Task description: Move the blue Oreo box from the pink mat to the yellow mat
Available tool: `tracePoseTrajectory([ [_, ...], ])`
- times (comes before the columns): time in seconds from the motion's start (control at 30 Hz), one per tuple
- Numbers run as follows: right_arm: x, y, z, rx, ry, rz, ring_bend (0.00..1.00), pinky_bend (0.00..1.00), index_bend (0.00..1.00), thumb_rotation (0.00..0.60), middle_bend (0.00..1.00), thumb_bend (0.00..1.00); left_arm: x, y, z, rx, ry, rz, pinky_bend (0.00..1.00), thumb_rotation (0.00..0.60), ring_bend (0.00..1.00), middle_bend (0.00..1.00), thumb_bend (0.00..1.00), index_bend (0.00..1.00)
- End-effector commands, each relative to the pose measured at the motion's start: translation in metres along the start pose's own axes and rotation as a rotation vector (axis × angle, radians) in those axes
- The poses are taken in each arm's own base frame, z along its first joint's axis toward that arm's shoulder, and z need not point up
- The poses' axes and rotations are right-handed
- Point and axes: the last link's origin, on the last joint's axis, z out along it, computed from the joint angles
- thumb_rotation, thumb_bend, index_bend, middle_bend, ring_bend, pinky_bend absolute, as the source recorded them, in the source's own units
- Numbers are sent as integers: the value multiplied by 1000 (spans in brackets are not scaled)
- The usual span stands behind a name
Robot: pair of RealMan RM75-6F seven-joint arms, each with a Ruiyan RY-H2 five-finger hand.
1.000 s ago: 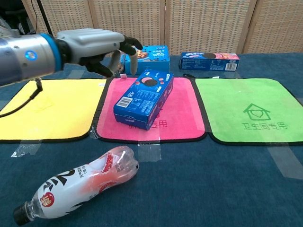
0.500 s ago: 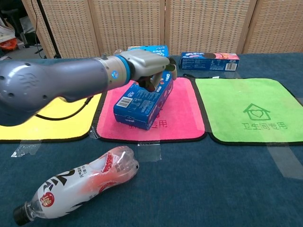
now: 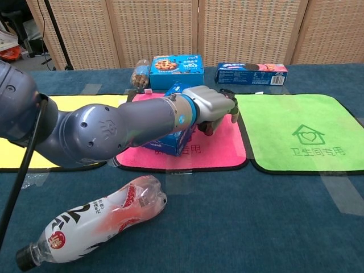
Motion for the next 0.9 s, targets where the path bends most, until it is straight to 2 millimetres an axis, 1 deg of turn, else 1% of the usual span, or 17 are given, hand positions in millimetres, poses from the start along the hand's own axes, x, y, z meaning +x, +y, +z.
tracePoseTrajectory([
  [0.03, 1, 2, 0, -6, 5, 5, 0, 0, 0, 600, 0, 0, -5, -3, 0, 9, -17, 9, 18, 600, 11, 0, 1000, 245],
  [0.23, 3, 2, -2, 0, 6, 13, 0, 0, 0, 600, 0, 0, -9, -19, -9, 43, -37, 22, 18, 600, 12, 6, 1000, 251],
  [0.53, 3, -2, -4, 18, 3, 20, 0, 0, 0, 600, 0, 0, -16, -48, -37, 95, -74, -25, 18, 600, 12, 7, 1000, 251],
  [0.77, 3, -7, -6, 40, 2, 21, 0, 0, 0, 600, 0, 0, -30, -89, -64, 180, -110, -48, 18, 600, 11, 7, 1000, 251],
  [0.8, 3, -8, -6, 44, 1, 22, 0, 0, 0, 600, 0, 0, -33, -97, -71, 193, -117, -50, 18, 600, 11, 6, 1000, 251],
  [0.9, 2, -9, -7, 50, -1, 21, 0, 0, 0, 600, 0, 0, -39, -112, -85, 214, -132, -64, 18, 600, 11, 6, 1000, 251],
])
